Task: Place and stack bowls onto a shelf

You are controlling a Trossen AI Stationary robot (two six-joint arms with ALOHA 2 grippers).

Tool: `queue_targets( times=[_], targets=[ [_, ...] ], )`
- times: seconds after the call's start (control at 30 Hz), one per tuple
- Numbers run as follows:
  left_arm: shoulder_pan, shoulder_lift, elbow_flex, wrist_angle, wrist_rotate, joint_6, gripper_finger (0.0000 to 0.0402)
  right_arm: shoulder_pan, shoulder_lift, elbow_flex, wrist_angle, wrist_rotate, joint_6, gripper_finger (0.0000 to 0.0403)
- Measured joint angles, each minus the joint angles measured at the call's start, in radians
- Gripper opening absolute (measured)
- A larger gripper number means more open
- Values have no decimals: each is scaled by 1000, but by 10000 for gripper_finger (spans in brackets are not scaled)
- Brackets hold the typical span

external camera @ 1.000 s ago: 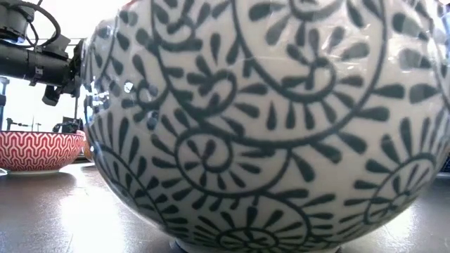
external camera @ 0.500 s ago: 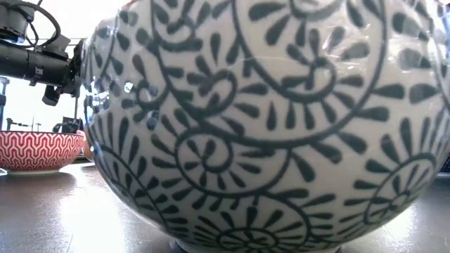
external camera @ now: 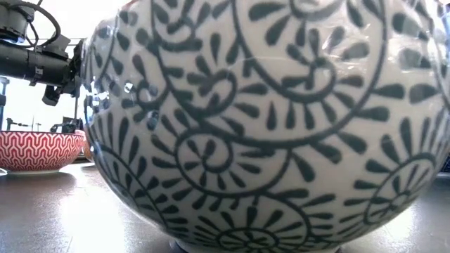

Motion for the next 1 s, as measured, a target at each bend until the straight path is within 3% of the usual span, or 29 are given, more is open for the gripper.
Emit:
queue_targets(
  times=[1.0],
  targets=[
    [1,0,0,55,-8,2,87,0,0,0,0,0,0,98]
  ],
)
